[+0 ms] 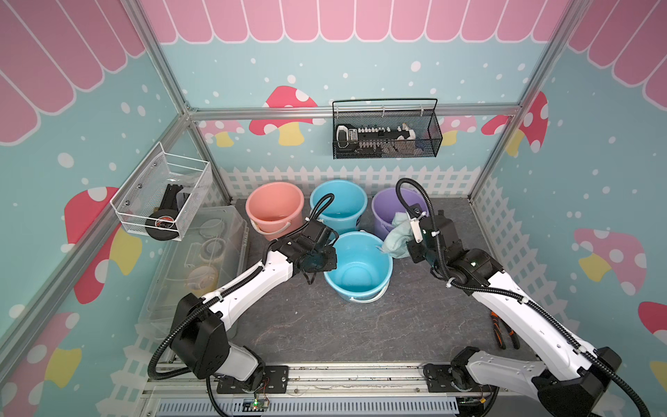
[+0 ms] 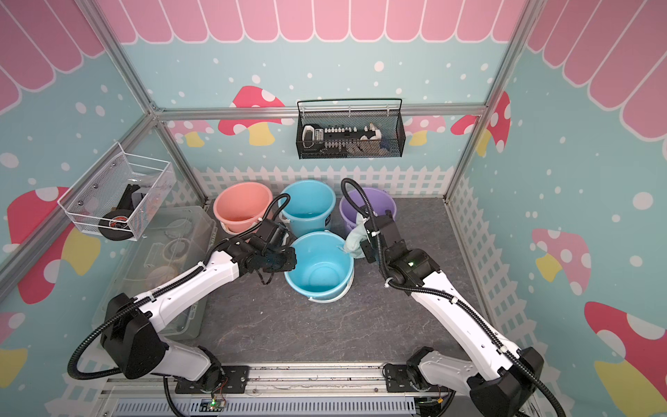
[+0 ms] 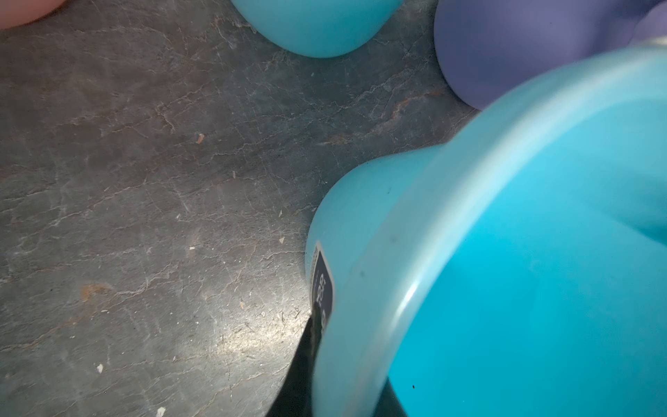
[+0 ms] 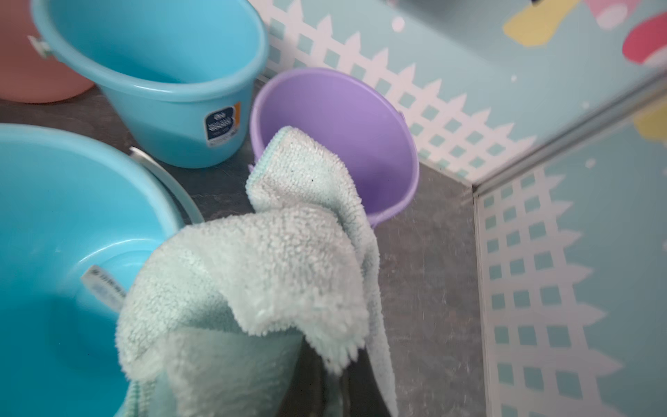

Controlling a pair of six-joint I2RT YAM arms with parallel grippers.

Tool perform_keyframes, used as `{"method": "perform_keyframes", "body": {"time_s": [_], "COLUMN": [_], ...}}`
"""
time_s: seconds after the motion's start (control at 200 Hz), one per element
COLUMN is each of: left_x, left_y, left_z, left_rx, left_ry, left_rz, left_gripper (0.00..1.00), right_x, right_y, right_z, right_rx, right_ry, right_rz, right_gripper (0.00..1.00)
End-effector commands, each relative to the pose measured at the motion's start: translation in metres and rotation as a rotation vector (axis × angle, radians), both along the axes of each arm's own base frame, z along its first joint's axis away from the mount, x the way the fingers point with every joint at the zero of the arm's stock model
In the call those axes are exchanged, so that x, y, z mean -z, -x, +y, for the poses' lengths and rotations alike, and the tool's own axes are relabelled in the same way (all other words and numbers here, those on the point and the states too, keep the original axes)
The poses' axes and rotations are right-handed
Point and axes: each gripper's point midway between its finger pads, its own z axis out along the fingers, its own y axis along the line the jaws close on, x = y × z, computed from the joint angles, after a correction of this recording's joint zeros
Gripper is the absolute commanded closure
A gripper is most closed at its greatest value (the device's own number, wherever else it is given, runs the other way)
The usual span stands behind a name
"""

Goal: Wipe the inside of the bucket with a cloth
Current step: Place the bucket at the center of the board.

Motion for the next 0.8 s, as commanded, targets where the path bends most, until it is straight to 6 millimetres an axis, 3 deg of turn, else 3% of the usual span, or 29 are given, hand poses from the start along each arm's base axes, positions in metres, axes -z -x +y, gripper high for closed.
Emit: {"method": "perform_keyframes", "body": {"time_s": [0.0,0.21,0.375,0.485,0.615,0.735,0.796], "left_x": [-0.007,-0.02,-0.031,-0.036,-0.038,-0.04,-0.041], "left_y": [-0.003,-0.004,-0.005,-0.006,-0.007,-0.007,-0.007], "left_z": [0.003,0.005,0.01,0.016,0.028,0.049,0.061], "left_rx": [-0.014,-0.025,-0.038,-0.05,-0.077,-0.132,-0.164], "left_ry": [0.0,0.001,-0.003,-0.01,-0.026,-0.057,-0.082], "left_rz": [-0.01,-0.035,-0.065,-0.08,-0.096,-0.125,-0.146], "left_gripper": [0.95,0.82,0.7,0.69,0.63,0.48,0.41], "right_x": [0.036,0.119,0.163,0.183,0.188,0.175,0.165], "right_y": [0.007,0.016,0.019,0.021,0.023,0.021,0.019], "right_z": [-0.01,0.002,0.008,0.007,0.002,-0.006,-0.008], "right_rx": [0.121,0.123,0.138,0.157,0.174,0.182,0.173], "right_ry": [-0.129,-0.179,-0.217,-0.215,-0.193,-0.192,-0.201], "right_rz": [0.065,0.252,0.333,0.374,0.4,0.366,0.344], "right_gripper": [1.0,1.0,1.0,0.92,0.62,0.35,0.27]}}
